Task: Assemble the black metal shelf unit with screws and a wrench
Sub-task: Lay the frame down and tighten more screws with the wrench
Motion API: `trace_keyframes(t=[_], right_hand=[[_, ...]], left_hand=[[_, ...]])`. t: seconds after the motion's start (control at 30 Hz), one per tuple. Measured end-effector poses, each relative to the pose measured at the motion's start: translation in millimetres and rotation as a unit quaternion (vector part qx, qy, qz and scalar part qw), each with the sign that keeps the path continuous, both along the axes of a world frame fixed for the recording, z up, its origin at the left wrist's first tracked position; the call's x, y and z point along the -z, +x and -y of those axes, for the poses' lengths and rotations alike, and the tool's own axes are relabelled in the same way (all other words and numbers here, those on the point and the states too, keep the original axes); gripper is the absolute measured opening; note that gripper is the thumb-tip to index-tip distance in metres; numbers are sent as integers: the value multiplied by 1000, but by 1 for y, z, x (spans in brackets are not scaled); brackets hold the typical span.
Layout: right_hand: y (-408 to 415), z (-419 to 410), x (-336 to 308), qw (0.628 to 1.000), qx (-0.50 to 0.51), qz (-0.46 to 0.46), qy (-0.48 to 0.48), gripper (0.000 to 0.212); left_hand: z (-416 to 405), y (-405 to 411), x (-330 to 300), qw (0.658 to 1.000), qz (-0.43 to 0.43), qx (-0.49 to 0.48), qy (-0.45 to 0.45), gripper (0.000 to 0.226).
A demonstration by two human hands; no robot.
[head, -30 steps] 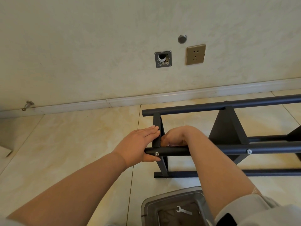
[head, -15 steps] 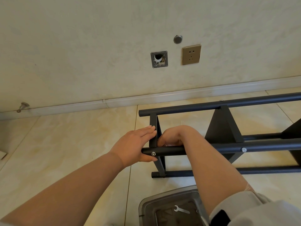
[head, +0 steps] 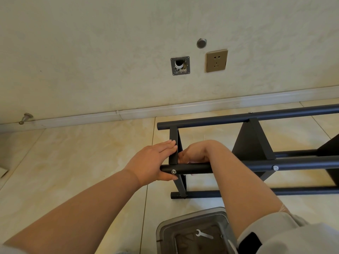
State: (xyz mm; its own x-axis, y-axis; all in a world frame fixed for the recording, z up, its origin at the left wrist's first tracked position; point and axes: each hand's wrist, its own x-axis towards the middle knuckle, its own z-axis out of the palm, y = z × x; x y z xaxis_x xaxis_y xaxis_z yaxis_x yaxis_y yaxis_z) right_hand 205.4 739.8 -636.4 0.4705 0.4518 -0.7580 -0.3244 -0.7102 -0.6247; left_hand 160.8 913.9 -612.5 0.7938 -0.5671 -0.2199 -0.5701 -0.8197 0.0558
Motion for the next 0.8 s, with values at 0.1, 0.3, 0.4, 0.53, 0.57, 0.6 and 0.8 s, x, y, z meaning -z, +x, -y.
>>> trace_keyframes(t=[0.1,0.3,0.4,0.53,0.57,0.6,0.8], right_hand=[[-2,-2,-2,1000,-7,9,8,30],[-5,-5,-5,997,-9,76,-19,26],[-4,-4,-3,980,83,180,-32,17],[-1,6,-11,862,223,430,-150,21],[0,9,-15,825,240,483,-170,21],[2,14,-19,791,238,531,-188,21],[25,46,-11,803,42,498,-326,47]], left_hand=[[0,1,-1,1000,6,1,6,88],[0,2,-2,1000,5,8,16,88],[2,6,-4,1000,-5,9,14,88],[1,7,-9,1000,-23,10,9,90],[1,6,-9,1000,-27,7,5,90],[1,5,-10,1000,-31,2,1,89],[1,2,-5,999,-32,-20,-34,77]])
